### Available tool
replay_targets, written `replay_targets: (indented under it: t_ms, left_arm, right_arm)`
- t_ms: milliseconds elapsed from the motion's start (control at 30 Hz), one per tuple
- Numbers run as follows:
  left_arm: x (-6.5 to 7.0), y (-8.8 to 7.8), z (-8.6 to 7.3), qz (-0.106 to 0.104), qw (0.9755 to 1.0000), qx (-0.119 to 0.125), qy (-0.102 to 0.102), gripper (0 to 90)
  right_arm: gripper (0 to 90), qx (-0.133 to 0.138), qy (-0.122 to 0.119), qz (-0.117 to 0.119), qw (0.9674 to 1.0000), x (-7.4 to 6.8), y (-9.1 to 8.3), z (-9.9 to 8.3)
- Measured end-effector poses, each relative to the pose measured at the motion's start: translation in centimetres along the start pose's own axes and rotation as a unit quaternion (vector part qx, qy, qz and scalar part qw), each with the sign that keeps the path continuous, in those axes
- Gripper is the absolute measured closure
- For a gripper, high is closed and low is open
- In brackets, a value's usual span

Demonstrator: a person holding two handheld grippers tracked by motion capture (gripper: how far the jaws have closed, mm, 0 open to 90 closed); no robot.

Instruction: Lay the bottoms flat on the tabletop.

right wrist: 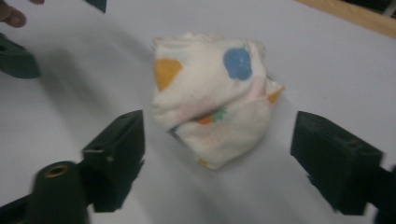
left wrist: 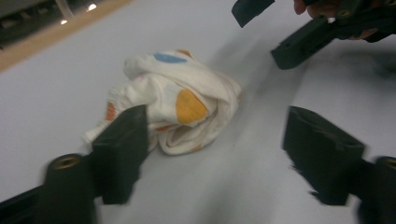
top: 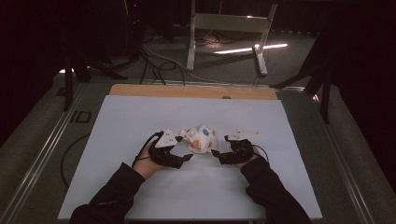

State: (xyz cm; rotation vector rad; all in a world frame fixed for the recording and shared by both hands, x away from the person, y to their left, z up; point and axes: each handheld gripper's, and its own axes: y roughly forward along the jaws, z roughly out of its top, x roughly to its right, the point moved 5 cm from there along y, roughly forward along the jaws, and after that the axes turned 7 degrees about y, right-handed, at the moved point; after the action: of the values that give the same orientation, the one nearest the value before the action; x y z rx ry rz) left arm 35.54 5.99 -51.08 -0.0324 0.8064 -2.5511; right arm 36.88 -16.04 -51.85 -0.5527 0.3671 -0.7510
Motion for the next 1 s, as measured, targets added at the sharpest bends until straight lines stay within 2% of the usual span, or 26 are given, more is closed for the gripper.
replay_targets:
  t_ms: [67, 167, 300, 433, 500, 567, 767, 833, 867, 900, 933, 967, 1000]
  left_arm:
    - [-0.2, 0.6, -0.3, -0.002, 0.9999, -0.010, -0.005, 32.6]
    - [-0.7, 1.8, -0.9, 0.003, 0.9995, -0.025, -0.017, 36.0]
    - [-0.9, 2.7, -1.1, -0.003, 0.9991, -0.034, -0.023, 42.8]
    - [-0.9, 4.2, -1.1, -0.007, 0.9984, -0.048, -0.028, 45.4]
    - [-0.9, 4.2, -1.1, -0.007, 0.9984, -0.048, -0.028, 45.7]
    - [-1.0, 4.8, -1.1, -0.004, 0.9979, -0.053, -0.037, 47.0]
    - [-1.2, 5.7, -1.0, -0.001, 0.9974, -0.051, -0.050, 56.8]
    - [-1.4, 5.9, -0.9, 0.005, 0.9971, -0.052, -0.055, 63.9]
    - [-1.4, 5.9, -0.9, 0.005, 0.9971, -0.052, -0.055, 67.4]
    - [-1.5, 5.9, -0.8, 0.006, 0.9971, -0.051, -0.057, 72.7]
    - [-1.5, 6.0, -0.8, 0.006, 0.9971, -0.051, -0.057, 72.7]
    - [-1.5, 6.0, -0.7, 0.007, 0.9971, -0.051, -0.055, 81.6]
    - [-1.5, 6.0, -0.5, 0.009, 0.9971, -0.052, -0.055, 83.6]
  right_arm:
    - [29.2, -0.003, -0.001, -0.005, 1.0000, 0.2, 0.3, -0.2]
    - [32.6, -0.012, 0.012, -0.012, 0.9998, 0.6, 0.8, -0.5]
    - [33.7, -0.024, 0.019, -0.010, 0.9995, 0.5, 1.5, -1.0]
    - [35.4, -0.041, 0.014, -0.014, 0.9990, 0.3, 2.5, -1.5]
    - [35.4, -0.043, 0.015, -0.012, 0.9989, 0.3, 2.7, -1.6]
    - [38.3, -0.051, 0.011, -0.012, 0.9986, 0.1, 3.0, -1.7]
    - [57.9, -0.068, 0.001, -0.015, 0.9976, -0.4, 4.0, -2.0]
    - [64.6, -0.069, -0.001, -0.019, 0.9974, -0.5, 4.1, -2.0]
    - [64.6, -0.069, -0.001, -0.019, 0.9974, -0.5, 4.1, -2.0]
    - [70.4, -0.069, 0.001, -0.020, 0.9974, -0.5, 4.1, -1.9]
    - [70.4, -0.069, 0.001, -0.020, 0.9974, -0.5, 4.1, -1.9]
    - [76.2, -0.071, -0.002, -0.020, 0.9973, -0.5, 4.1, -1.8]
    - [79.0, -0.072, 0.001, -0.020, 0.9972, -0.6, 4.1, -1.8]
